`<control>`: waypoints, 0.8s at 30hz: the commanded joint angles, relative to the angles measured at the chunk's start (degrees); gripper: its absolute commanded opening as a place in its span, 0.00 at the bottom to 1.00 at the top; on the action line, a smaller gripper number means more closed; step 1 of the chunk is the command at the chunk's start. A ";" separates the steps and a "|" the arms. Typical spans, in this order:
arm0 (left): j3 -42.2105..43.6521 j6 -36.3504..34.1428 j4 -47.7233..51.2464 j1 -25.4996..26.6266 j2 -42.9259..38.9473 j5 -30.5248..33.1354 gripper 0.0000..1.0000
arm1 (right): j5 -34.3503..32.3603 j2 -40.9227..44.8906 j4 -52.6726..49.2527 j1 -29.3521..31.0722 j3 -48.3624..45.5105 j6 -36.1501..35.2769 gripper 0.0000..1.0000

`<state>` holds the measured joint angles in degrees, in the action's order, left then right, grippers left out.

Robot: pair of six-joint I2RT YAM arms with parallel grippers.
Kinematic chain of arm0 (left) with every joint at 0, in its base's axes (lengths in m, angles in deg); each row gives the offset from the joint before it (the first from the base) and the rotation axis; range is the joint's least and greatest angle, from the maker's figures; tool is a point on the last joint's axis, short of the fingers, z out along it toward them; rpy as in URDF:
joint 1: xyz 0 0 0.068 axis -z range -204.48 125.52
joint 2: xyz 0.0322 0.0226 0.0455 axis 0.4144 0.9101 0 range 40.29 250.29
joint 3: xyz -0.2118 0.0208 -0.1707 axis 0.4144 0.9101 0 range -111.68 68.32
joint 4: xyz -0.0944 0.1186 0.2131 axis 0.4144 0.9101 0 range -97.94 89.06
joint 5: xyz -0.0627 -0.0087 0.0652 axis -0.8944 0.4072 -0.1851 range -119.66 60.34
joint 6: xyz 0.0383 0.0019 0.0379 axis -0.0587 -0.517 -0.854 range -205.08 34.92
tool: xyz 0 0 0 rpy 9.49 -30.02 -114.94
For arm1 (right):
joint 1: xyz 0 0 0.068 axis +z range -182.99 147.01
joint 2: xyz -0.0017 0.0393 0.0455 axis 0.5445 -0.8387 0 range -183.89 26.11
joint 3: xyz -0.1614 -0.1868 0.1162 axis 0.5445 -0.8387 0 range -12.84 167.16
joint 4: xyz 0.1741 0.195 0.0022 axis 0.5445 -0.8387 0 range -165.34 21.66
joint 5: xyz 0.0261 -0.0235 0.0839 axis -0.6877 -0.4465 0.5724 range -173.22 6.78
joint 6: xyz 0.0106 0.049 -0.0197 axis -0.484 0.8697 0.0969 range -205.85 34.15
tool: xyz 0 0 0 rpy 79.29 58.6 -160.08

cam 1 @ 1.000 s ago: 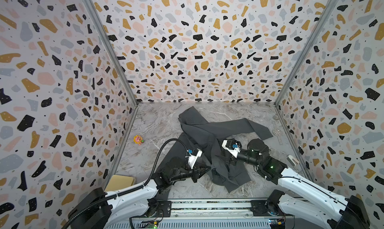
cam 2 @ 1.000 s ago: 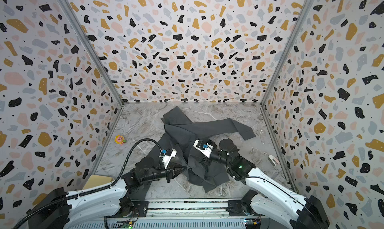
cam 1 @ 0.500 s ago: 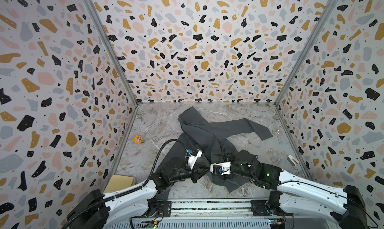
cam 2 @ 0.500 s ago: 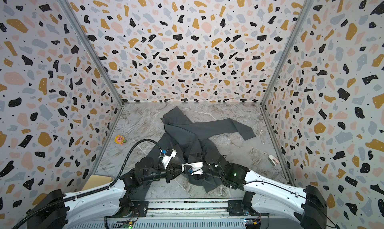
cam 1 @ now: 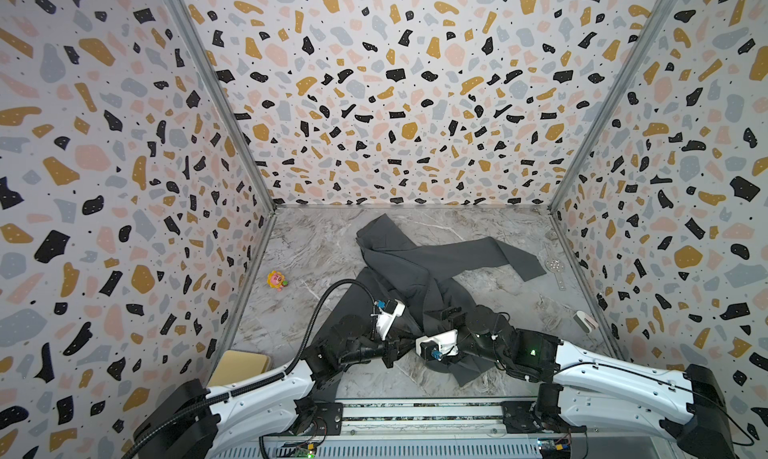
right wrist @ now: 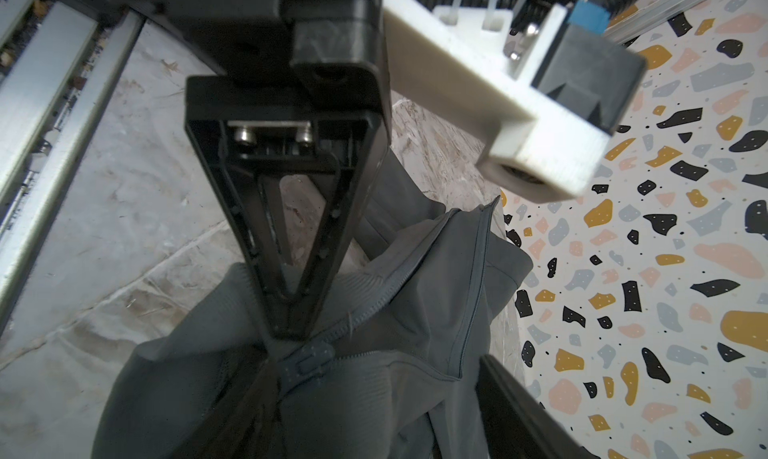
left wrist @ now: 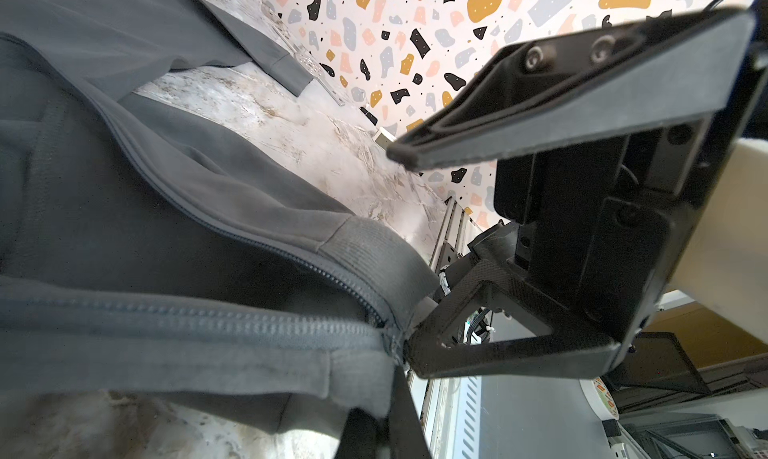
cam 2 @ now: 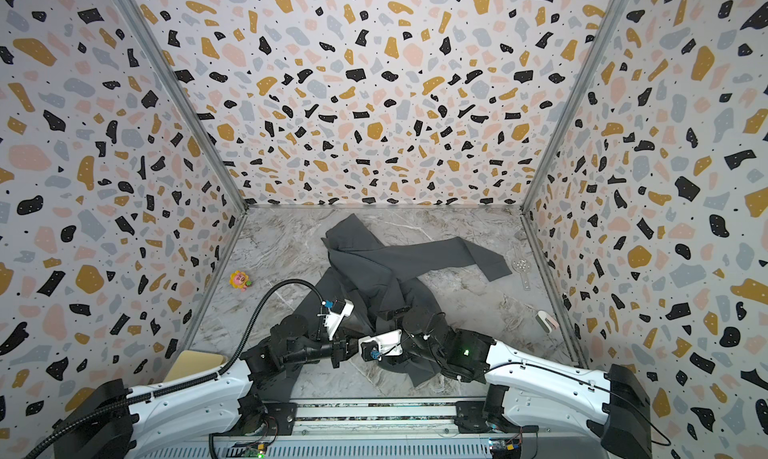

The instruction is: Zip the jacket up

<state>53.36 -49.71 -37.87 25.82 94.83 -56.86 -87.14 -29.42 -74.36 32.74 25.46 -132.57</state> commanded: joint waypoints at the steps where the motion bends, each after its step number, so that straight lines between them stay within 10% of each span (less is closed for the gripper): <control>1: -2.18 0.01 -2.50 0.41 -0.57 -1.98 0.00 | -0.95 0.42 -2.05 0.67 1.69 -1.41 0.77; 24: -2.00 0.08 -3.37 0.40 -0.21 -2.33 0.00 | -5.00 -0.96 -0.88 3.52 -0.11 -3.37 0.77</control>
<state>53.31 -49.68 -37.79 25.85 94.85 -57.10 -90.55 -30.19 -76.35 35.87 25.44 -135.56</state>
